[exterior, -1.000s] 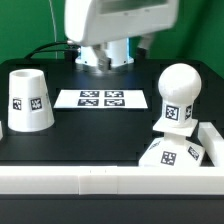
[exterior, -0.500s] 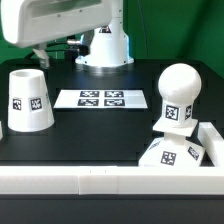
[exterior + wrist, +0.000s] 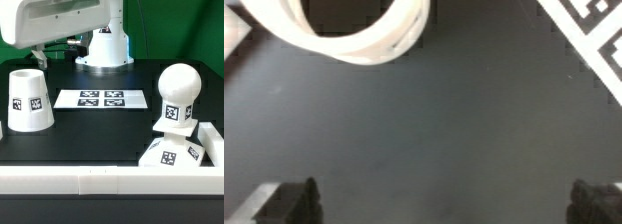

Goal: Assemble lamp

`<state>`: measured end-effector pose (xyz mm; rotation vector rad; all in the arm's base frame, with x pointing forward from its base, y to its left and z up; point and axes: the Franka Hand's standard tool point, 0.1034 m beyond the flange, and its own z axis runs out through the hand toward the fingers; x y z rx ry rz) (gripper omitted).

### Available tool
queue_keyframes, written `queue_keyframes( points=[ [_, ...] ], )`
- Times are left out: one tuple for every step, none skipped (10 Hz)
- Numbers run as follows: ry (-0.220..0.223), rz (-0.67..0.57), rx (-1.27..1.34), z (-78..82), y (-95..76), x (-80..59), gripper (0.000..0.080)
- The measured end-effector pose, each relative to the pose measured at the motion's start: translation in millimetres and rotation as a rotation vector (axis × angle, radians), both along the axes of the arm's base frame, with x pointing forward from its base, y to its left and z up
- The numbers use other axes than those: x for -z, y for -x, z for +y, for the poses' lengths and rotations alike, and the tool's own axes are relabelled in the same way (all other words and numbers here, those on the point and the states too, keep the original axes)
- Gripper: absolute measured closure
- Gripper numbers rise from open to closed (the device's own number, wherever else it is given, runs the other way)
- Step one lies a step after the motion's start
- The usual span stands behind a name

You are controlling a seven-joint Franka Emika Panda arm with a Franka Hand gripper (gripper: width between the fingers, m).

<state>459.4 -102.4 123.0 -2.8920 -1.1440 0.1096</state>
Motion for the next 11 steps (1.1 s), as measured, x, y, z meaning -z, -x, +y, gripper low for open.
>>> queue_keyframes(
  points=[
    [-0.002,0.002,0.012,-5.2,13.7,0.0,0.01],
    [-0.002,-0.013,0.013,-12.4,21.1,-0.5,0.01],
    [-0.006,-0.006,0.009,-22.7,31.9,3.0,0.01],
    [-0.005,-0.012,-0.004,-29.2,36.5,6.0,0.01],
    [-0.005,-0.019,-0.024,-35.1,41.5,10.9,0.01],
    [-0.005,-0.023,-0.041,-40.2,43.6,16.1,0.01],
    [-0.005,-0.013,-0.042,-42.5,44.4,22.0,0.01],
    [-0.005,-0.002,-0.048,-43.8,44.5,28.2,0.01],
    [-0.004,0.003,-0.049,-44.2,44.7,33.0,0.01],
    [0.006,-0.013,-0.053,-45.1,42.8,38.3,0.01],
    [0.004,-0.002,-0.054,-44.8,45.9,44.1,0.01]
  ],
)
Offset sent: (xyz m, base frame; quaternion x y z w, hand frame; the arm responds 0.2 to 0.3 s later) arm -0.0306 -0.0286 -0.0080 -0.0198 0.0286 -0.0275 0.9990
